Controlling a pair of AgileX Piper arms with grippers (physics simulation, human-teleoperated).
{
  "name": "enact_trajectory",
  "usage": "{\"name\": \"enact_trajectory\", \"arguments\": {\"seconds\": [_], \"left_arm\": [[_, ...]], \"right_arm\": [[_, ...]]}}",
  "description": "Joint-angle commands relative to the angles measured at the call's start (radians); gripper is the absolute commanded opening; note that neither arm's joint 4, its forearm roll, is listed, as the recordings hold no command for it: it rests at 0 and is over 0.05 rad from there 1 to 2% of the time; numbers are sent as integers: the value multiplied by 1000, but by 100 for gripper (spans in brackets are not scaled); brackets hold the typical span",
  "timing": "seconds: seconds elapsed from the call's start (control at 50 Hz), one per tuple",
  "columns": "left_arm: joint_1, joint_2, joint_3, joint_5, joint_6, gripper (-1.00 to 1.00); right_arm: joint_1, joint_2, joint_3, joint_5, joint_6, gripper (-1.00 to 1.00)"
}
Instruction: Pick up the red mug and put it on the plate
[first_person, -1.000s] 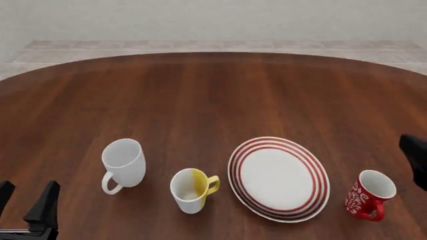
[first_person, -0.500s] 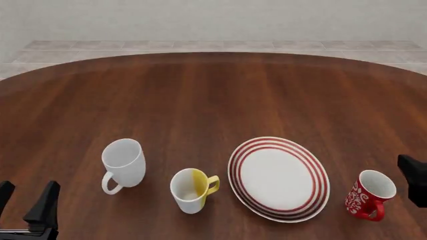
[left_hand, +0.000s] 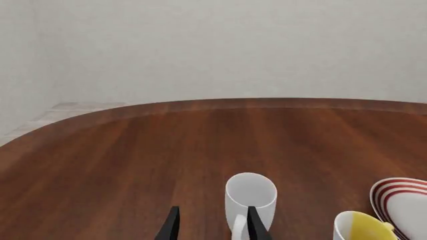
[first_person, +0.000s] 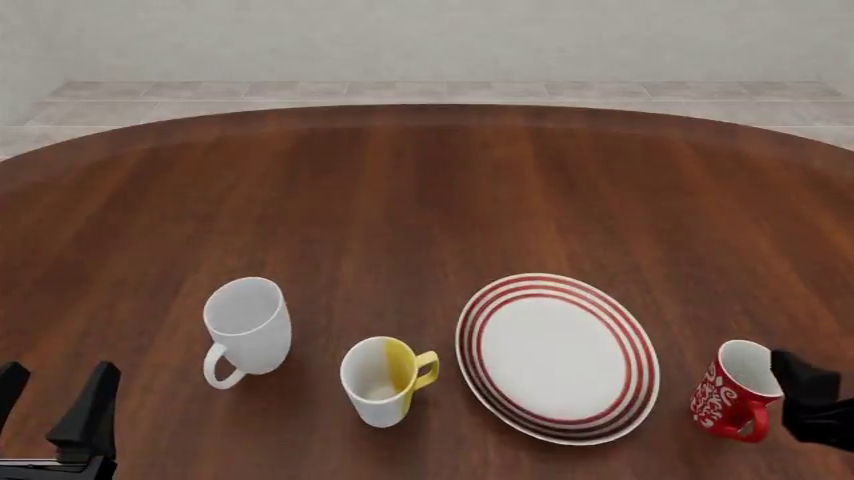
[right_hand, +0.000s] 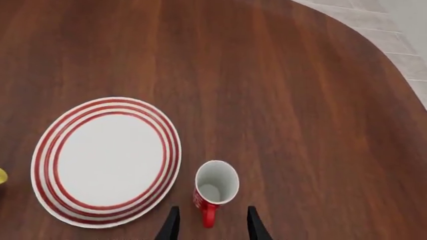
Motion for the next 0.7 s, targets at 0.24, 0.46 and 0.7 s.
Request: {"name": "enact_trajectory", "arguments": {"seconds": [0.24,0.46,0.7], "left_arm": [[0,0,0,0,0,100],[0,0,0,0,0,100],[0,0,0,0,0,100]], "right_arm": [[-19,24,100,-90,19,100],[-33,78,155,-176,36,100],[-29,131,207,-250,47,100]]}}
